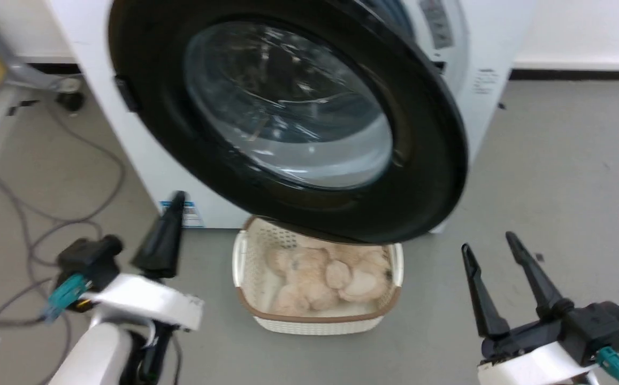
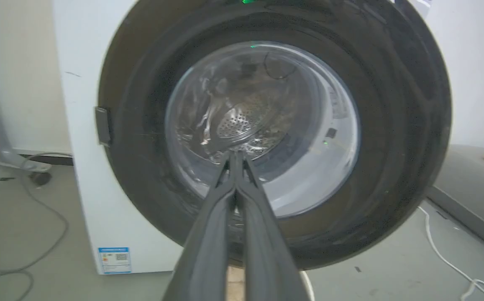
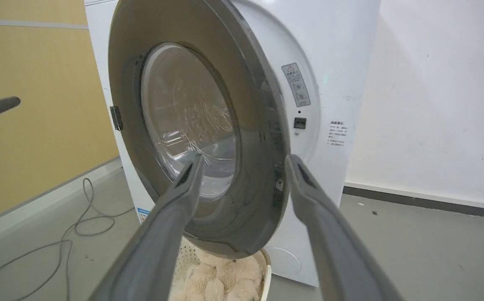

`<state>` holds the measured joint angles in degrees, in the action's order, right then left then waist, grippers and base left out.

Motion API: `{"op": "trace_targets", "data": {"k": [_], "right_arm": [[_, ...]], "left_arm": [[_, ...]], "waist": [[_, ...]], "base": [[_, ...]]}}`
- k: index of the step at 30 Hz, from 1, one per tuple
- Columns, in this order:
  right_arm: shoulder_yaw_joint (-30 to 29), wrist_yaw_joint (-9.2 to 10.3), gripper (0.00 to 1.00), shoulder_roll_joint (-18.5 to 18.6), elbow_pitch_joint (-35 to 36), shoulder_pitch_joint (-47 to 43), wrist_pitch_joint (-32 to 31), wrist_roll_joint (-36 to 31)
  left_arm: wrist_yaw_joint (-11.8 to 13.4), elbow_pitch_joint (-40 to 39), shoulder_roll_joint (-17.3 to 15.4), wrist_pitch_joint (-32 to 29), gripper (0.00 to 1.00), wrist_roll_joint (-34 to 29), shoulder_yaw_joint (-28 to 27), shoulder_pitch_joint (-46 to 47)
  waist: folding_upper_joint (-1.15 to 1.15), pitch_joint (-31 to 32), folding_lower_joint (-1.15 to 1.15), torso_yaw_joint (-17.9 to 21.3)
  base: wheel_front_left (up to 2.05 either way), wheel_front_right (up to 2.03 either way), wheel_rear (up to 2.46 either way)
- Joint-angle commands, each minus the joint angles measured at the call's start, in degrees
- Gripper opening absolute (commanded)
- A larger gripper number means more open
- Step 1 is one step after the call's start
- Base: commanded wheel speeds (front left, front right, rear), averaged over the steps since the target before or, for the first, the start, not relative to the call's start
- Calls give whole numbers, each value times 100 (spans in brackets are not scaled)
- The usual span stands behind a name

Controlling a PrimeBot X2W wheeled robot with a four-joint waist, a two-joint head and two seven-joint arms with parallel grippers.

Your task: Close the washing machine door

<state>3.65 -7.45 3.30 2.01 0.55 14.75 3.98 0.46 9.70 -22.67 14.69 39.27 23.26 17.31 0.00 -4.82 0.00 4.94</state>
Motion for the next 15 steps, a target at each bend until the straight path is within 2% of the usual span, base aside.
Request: {"op": "trace_targets", "data": {"k": [1, 4, 7, 8, 9, 15], "right_arm": [[61, -3, 100, 56, -37, -79, 25, -38], [119, -3, 100, 135, -164, -135, 25, -23], [96, -3, 100, 169, -273, -182, 25, 21], [83, -3, 100, 173, -292, -200, 25, 41], [80, -3, 100, 182, -308, -214, 25, 56], [-4, -3, 100, 168, -570, -273, 1, 100]], "left_arm": [[158, -311, 125, 27, 0, -462, -385, -354], [292, -753, 420, 28, 0, -1129, -925, -895], [247, -1020, 683, 29, 0, -1656, -1218, -1384], [213, -1049, 739, 29, 47, -1828, -1237, -1525], [200, -1064, 791, 29, 100, -1980, -1252, -1649], [158, -1168, 1111, 30, 100, -2527, -1272, -2148]], "waist": [[0, 124, 0, -240], [0, 200, 0, -354], [0, 276, 0, -445], [0, 300, 0, -474], [0, 315, 0, -493], [0, 344, 0, -566]], "base": [[0, 0, 0], [0, 0, 0], [0, 0, 0], [0, 0, 0], [0, 0, 0], [0, 0, 0]]}}
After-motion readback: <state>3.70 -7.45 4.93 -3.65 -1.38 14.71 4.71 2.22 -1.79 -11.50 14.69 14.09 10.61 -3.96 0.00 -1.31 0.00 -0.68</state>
